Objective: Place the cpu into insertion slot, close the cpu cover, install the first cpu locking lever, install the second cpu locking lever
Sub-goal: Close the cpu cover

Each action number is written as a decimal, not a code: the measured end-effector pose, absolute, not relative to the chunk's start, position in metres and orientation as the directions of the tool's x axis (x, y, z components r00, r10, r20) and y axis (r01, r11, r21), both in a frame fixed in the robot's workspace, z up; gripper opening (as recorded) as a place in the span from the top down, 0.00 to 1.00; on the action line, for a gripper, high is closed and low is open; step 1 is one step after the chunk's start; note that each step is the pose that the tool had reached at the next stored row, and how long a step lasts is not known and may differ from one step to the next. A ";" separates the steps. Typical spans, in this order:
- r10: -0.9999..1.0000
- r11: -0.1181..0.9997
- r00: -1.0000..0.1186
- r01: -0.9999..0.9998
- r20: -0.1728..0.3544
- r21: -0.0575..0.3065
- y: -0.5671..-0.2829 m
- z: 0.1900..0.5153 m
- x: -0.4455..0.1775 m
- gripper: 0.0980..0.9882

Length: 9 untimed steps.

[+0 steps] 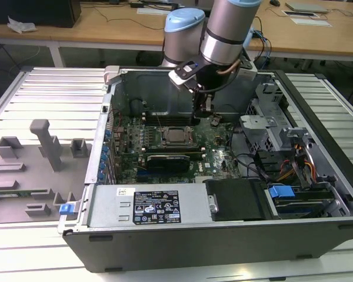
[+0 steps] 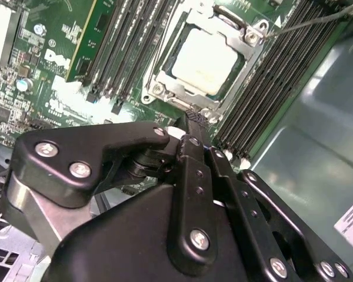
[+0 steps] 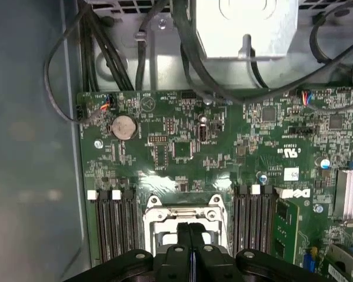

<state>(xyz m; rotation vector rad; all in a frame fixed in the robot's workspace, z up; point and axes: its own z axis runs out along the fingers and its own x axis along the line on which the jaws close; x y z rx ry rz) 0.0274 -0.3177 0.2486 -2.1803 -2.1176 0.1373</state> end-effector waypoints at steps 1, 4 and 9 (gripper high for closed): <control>1.000 -0.029 0.029 0.991 0.004 -0.132 -0.318 0.249 0.026 0.99; 1.000 -0.028 0.029 0.994 0.005 -0.109 -0.318 0.248 0.016 0.99; 1.000 -0.029 0.029 0.999 0.007 -0.041 -0.318 0.247 0.003 0.99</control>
